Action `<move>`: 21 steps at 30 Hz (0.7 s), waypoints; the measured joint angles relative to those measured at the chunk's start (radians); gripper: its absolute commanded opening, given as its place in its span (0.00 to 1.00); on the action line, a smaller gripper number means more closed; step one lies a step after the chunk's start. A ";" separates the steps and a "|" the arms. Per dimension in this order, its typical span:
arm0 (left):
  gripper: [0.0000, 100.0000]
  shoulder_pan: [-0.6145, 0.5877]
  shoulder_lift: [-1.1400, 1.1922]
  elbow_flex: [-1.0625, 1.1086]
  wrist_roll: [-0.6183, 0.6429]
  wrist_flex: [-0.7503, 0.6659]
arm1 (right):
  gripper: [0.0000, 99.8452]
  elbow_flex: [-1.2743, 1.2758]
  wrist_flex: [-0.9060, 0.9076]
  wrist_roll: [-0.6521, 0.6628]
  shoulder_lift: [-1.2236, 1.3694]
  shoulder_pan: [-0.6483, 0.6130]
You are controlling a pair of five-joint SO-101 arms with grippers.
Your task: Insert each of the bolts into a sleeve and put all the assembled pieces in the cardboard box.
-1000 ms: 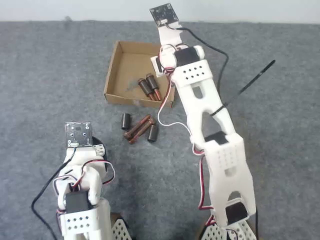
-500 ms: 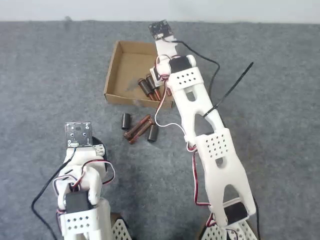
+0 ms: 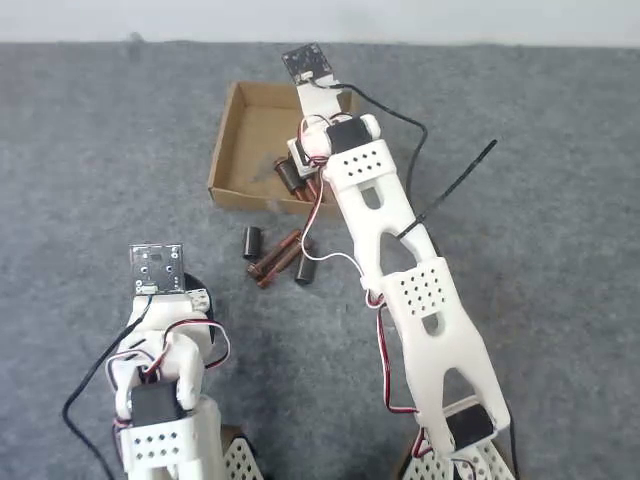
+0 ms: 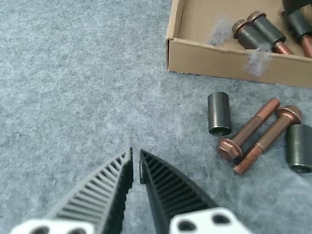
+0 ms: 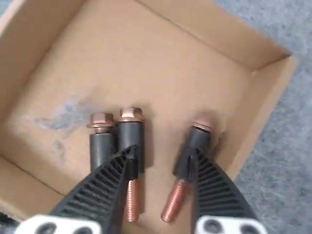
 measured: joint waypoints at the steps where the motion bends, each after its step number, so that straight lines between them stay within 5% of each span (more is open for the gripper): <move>1: 0.02 0.000 0.000 0.000 0.000 0.000 | 0.04 -0.014 0.011 0.000 0.000 0.000; 14: 0.02 0.000 0.000 0.000 0.000 0.000 | 0.01 -0.284 0.428 -0.003 -0.147 -0.044; 21: 0.02 0.000 0.000 0.000 0.000 0.000 | 0.01 -0.276 0.445 -0.104 -0.275 -0.043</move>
